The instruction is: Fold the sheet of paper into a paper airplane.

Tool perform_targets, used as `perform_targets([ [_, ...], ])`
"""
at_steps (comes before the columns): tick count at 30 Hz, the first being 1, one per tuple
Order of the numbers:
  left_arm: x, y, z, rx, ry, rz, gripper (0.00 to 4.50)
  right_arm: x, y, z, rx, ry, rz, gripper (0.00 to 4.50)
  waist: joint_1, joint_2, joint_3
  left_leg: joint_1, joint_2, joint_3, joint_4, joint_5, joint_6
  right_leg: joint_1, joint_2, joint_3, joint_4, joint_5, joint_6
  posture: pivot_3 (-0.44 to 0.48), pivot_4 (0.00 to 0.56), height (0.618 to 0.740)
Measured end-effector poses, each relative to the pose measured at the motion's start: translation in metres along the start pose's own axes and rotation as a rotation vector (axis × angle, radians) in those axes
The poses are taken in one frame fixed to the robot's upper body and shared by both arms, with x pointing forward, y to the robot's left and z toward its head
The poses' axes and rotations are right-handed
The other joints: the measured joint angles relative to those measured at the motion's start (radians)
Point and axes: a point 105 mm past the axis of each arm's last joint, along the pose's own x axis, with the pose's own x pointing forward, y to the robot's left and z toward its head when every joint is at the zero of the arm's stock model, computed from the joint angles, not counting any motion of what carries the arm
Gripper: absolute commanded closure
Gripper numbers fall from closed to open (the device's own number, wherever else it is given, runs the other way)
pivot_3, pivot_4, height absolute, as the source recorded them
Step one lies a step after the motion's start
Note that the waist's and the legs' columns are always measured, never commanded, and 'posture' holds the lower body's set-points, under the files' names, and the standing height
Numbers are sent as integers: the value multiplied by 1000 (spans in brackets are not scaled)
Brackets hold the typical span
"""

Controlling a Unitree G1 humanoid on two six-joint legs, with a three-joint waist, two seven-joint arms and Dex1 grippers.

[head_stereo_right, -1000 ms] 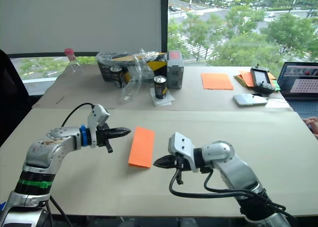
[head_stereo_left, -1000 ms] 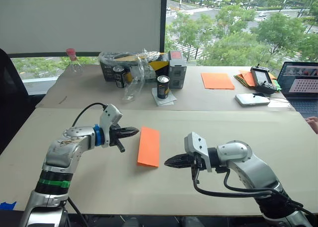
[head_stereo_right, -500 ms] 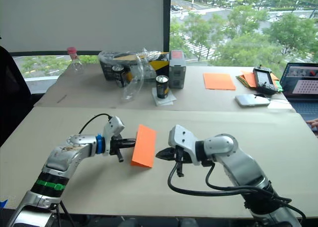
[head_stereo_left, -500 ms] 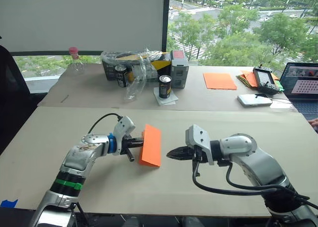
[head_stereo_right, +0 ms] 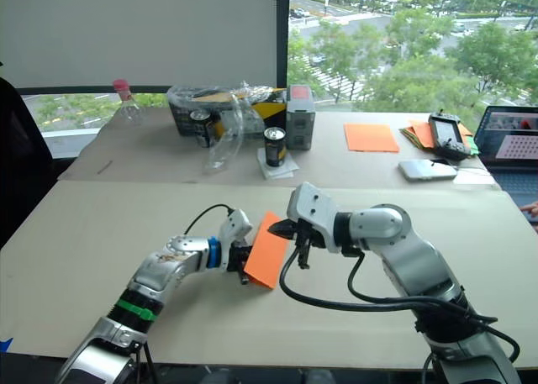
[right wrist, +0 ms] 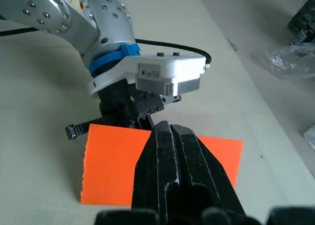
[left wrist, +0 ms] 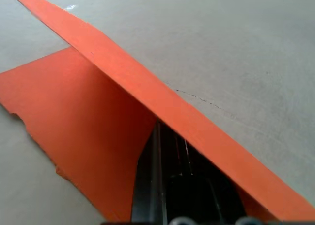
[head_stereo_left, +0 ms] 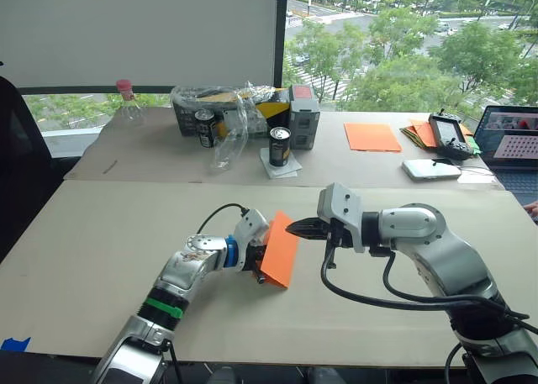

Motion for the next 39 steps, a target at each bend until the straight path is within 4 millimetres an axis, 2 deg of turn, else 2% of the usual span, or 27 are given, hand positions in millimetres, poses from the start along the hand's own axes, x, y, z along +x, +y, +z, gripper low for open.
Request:
perform_targets([
  [4, 13, -6, 1, 11, -4, -18, 4500, 2, -9, -3, -19, 37, -44, 4469, -2, 0, 0, 1, 0, 0, 0, 0, 0, 0, 0, 0, 0, 0, 0, 0, 150, 715],
  [9, 18, -11, 1, 20, -6, -38, 4500, 19, -26, -38, -62, 227, -111, 4469, -1, 0, 0, 1, 0, 0, 0, 0, 0, 0, 0, 0, 1, 0, 0, 0, 150, 715],
  [11, 20, -12, 2, 22, -8, -44, 4500, 21, -38, -45, -73, 271, -149, 4469, -1, 0, 0, 0, 0, 1, 0, 0, 0, 0, 0, 0, 1, 0, 0, 0, 150, 715],
  [14, 24, -17, 2, 46, -4, -60, 4500, 24, -58, -38, -123, 287, -194, 4469, 0, 1, 0, 1, 0, 0, 0, 0, -1, 0, 0, 0, 0, 0, 0, 0, 150, 715],
  [17, 31, -25, 3, 79, 6, -83, 4500, 23, -65, -31, -170, 295, -197, 4469, 8, 1, 0, 0, -1, 0, 0, 0, -1, 1, 0, 0, -1, 0, 0, 0, 150, 715],
  [20, 35, -28, 4, 118, 16, -84, 4500, 24, -59, -33, -181, 313, -141, 4469, 12, 1, 0, 0, -2, 0, 0, 0, -1, 1, -1, 0, -2, 0, 0, 0, 150, 715],
  [25, 40, -28, 6, 128, 22, -88, 4500, 20, -42, -25, -209, 344, -35, 4469, 20, 1, -1, 0, -2, -1, 2, 0, -1, 3, -2, 0, -1, 0, 0, 0, 150, 715],
  [27, 42, -29, 5, 132, 21, -89, 4500, 13, -35, -35, -174, 397, -3, 4469, 24, 1, -1, 0, -3, -2, 3, 0, -1, 4, -2, 0, -1, 0, 0, 0, 150, 715],
  [31, 41, -28, 5, 136, 25, -85, 4500, -8, -18, -72, -48, 528, 30, 4469, 22, 1, -1, 0, -4, -2, 3, 0, 0, 4, -2, 1, -1, 0, 0, 0, 150, 715],
  [33, 39, -25, 4, 136, 31, -79, 4500, -9, -13, -79, -17, 542, 29, 4469, 18, 1, -1, 1, -4, -1, 3, 0, 0, 4, -2, 1, 0, 0, 0, 0, 150, 715],
  [38, 36, -22, 3, 129, 34, -71, 4500, -4, -1, -78, -11, 517, 20, 4469, 14, 1, -1, 1, -4, -2, 3, 1, -1, 4, -2, 1, 1, 0, 1, 0, 150, 715],
  [39, 36, -21, 3, 127, 34, -74, 4500, -4, 4, -85, 10, 524, 20, 4469, 14, 1, -1, 2, -4, -2, 3, 1, -1, 5, -2, 1, 1, 0, 1, 0, 150, 715],
])
